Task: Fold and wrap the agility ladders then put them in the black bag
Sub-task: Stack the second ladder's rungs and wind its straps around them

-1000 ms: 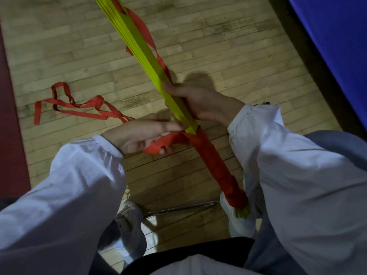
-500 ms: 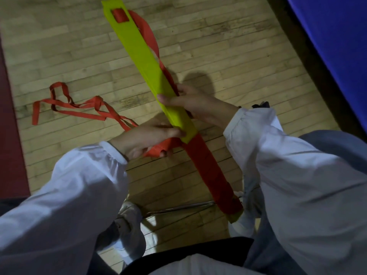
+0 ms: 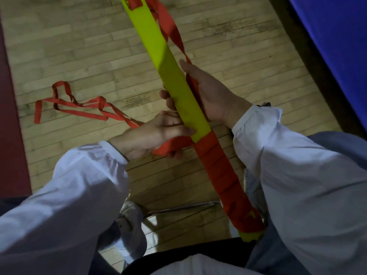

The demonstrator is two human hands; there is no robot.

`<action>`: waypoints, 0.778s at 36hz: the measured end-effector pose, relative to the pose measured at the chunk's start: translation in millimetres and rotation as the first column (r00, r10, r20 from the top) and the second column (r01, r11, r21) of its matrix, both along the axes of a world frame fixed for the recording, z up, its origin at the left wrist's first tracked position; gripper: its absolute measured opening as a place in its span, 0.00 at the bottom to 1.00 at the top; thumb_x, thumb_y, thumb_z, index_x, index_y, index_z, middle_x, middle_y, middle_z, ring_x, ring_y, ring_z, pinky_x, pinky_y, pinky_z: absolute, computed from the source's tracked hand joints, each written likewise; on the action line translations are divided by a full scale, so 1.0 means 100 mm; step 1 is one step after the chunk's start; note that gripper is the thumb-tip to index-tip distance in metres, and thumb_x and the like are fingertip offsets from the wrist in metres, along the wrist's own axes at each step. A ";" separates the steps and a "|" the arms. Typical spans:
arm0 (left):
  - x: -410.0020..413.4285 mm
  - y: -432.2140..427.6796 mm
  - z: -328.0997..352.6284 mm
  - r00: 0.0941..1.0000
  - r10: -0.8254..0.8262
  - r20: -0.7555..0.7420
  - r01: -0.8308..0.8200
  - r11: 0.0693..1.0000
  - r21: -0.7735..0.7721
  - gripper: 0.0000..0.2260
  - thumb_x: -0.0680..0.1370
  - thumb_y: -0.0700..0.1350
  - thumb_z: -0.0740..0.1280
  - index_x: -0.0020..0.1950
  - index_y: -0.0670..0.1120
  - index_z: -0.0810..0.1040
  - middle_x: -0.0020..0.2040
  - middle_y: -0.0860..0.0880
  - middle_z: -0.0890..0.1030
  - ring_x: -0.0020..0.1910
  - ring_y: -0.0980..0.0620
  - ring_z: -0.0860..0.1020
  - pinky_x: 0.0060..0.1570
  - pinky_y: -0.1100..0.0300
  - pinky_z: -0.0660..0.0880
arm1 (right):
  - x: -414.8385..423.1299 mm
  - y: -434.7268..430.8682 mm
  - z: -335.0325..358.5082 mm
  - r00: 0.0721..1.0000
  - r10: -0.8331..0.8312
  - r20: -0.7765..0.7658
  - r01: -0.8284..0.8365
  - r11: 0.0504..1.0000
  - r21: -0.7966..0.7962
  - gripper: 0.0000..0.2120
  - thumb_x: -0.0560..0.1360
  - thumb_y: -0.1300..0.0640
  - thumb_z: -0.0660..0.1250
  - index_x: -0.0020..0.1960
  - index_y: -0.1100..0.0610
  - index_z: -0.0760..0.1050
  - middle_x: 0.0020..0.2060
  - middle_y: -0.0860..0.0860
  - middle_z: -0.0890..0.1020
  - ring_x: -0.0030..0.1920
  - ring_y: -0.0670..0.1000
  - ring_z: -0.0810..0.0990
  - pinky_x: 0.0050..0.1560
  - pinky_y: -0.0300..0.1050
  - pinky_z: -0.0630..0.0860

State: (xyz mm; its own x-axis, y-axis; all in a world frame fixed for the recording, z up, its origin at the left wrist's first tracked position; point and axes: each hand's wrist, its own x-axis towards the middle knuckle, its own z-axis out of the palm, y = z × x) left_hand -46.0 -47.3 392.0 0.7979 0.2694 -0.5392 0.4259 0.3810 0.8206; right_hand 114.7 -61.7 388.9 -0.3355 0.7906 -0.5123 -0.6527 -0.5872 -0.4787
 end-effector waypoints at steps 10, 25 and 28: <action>0.03 0.00 0.00 0.990 -0.030 -0.137 0.014 0.993 -0.115 0.06 0.77 0.43 0.65 0.51 0.42 0.76 0.33 0.48 0.83 0.29 0.50 0.82 0.24 0.62 0.76 | -0.01 0.00 -0.09 0.995 0.082 0.053 -0.080 0.996 -0.035 0.27 0.80 0.38 0.49 0.53 0.59 0.74 0.40 0.52 0.76 0.35 0.48 0.75 0.38 0.44 0.73; 0.04 0.02 -0.10 0.962 -0.044 -0.268 0.038 0.999 -0.026 0.11 0.79 0.47 0.65 0.56 0.42 0.79 0.52 0.40 0.83 0.32 0.51 0.81 0.28 0.64 0.75 | -0.05 0.02 -0.17 0.947 0.079 0.311 -0.076 0.997 -0.022 0.21 0.80 0.41 0.55 0.49 0.58 0.74 0.38 0.53 0.78 0.36 0.50 0.77 0.38 0.45 0.73; 0.03 0.02 -0.17 0.953 -0.060 -0.297 0.078 0.996 0.050 0.18 0.78 0.50 0.65 0.62 0.39 0.76 0.58 0.37 0.80 0.33 0.54 0.79 0.27 0.67 0.76 | -0.06 0.03 -0.20 0.937 0.096 0.336 -0.098 0.995 -0.011 0.19 0.78 0.41 0.57 0.48 0.57 0.73 0.38 0.53 0.78 0.37 0.50 0.77 0.40 0.45 0.74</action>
State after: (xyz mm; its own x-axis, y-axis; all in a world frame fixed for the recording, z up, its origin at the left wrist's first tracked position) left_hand -43.1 -45.2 374.6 0.6240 0.2585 -0.7374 0.6756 0.2958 0.6754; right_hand 108.6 -59.2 368.9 -0.2201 0.7661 -0.6039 -0.3929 -0.6363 -0.6639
